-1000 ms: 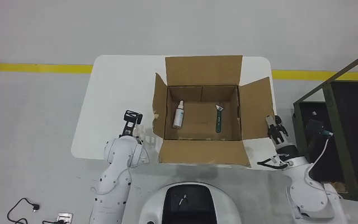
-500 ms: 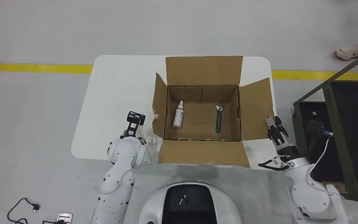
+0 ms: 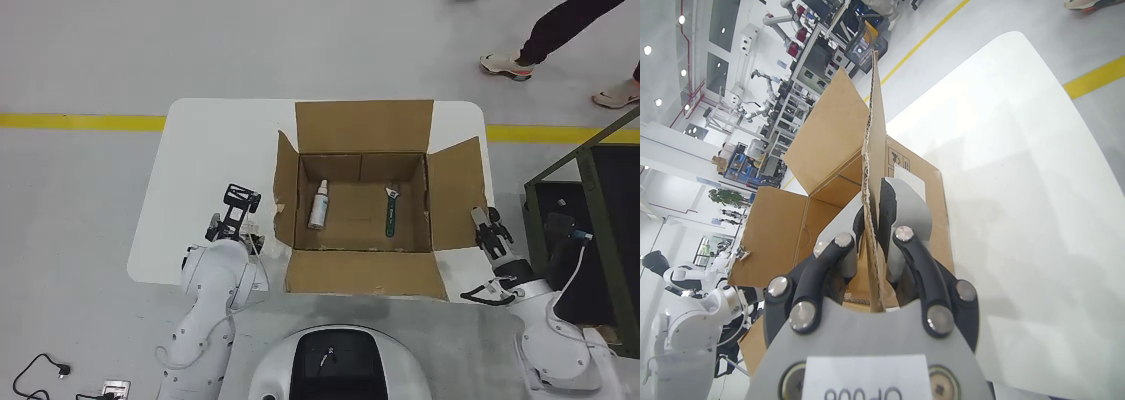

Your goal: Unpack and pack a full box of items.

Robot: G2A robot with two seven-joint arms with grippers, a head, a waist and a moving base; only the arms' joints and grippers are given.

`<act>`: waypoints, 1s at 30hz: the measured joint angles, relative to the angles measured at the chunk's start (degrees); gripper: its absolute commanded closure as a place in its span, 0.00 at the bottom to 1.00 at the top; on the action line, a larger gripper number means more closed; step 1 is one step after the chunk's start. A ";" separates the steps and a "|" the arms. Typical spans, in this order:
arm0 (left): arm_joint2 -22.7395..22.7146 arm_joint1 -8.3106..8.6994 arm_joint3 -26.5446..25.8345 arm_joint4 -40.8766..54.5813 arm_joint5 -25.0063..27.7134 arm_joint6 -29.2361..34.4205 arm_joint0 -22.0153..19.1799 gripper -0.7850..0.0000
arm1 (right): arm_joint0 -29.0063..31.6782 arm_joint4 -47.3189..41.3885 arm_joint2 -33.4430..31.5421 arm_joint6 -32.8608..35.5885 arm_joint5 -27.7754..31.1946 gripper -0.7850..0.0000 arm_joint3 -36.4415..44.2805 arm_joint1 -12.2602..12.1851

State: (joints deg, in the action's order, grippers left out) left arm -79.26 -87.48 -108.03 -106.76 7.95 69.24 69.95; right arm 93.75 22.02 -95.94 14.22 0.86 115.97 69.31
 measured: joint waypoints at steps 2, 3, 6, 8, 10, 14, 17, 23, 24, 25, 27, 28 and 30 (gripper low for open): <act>-0.23 0.01 -3.62 0.47 -0.11 0.89 0.13 0.00 | -0.05 0.03 0.03 0.10 0.14 0.62 -0.06 0.00; -0.29 0.02 -5.32 0.03 -0.56 0.96 -0.03 0.00 | -0.08 0.04 0.06 0.16 0.19 0.54 -0.07 0.00; 0.79 -0.12 -10.34 -0.81 -2.12 0.89 -0.69 0.00 | -0.24 -0.03 0.14 0.23 0.40 0.24 0.03 0.01; 1.81 -0.24 -12.76 -0.57 -2.16 1.18 -1.65 0.00 | -0.33 -0.27 0.14 0.20 0.60 0.00 0.07 0.02; 2.68 -0.35 -14.17 -0.32 -1.91 1.31 -3.08 0.00 | -0.31 -0.44 0.06 0.21 0.64 0.00 0.21 0.03; 3.72 -0.69 -15.63 2.09 -2.53 1.62 -6.99 0.00 | -0.03 -1.24 -0.70 0.06 0.78 0.00 0.84 0.03; 4.52 -0.95 -15.99 3.99 -2.63 1.59 -10.37 0.00 | 0.46 -1.94 -2.20 -0.33 0.63 0.00 1.77 0.00; 6.90 -1.58 -15.61 7.26 -3.90 0.85 -16.62 0.00 | 1.85 -0.47 -6.69 -2.47 1.14 0.08 3.76 -0.15; 7.35 -1.69 -15.46 7.88 -4.08 0.63 -17.51 0.00 | 2.06 0.13 -7.41 -2.93 1.30 0.24 3.92 -0.18; 7.98 -1.83 -15.15 8.73 -4.23 0.45 -18.63 0.00 | 2.30 1.02 -8.30 -3.50 1.48 0.55 4.03 -0.22; 9.03 -2.07 -14.64 10.15 -4.49 0.38 -20.21 0.00 | 2.58 2.64 -9.49 -4.42 1.76 0.88 4.05 -0.27; 9.77 -2.23 -14.24 11.00 -4.82 0.46 -21.18 0.00 | 2.76 3.94 -10.12 -5.08 1.97 1.00 3.97 -0.30; 11.07 -2.47 -13.69 12.00 -5.18 0.48 -22.44 0.00 | 3.00 5.58 -10.78 -5.98 2.26 1.00 3.69 -0.32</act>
State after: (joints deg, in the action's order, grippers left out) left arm -68.19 -89.95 -121.72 -94.76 2.77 69.72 47.51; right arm 96.74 27.60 -106.72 8.23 3.12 119.65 68.99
